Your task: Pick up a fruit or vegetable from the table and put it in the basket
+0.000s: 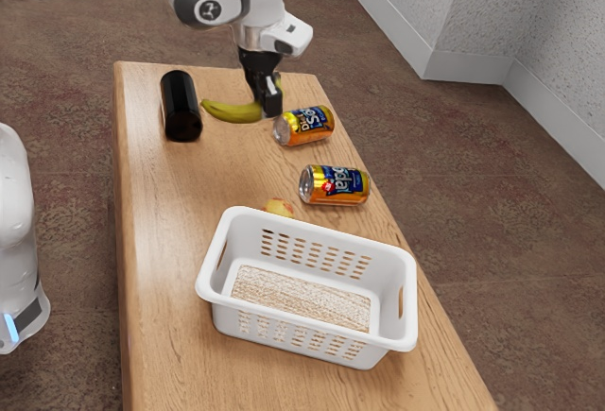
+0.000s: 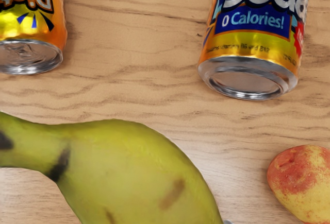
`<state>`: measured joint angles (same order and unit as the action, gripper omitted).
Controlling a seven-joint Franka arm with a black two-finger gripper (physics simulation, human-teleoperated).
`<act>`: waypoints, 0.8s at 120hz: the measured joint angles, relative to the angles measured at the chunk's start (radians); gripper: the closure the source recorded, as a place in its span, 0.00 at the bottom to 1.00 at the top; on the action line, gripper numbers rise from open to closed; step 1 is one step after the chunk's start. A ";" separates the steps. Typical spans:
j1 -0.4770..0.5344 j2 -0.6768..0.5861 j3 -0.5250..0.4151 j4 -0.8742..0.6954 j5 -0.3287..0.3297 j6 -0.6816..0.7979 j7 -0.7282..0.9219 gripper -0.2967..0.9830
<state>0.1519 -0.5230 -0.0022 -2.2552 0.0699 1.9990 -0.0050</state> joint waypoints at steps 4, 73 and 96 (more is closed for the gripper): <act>0.000 -0.001 -0.026 0.037 0.003 -0.029 0.001 0.63; 0.011 0.039 -0.372 0.242 -0.044 -0.229 0.007 0.64; 0.013 0.091 -0.449 0.302 -0.053 -0.245 0.008 0.65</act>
<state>0.1644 -0.4325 -0.4511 -1.9530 0.0169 1.7540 0.0027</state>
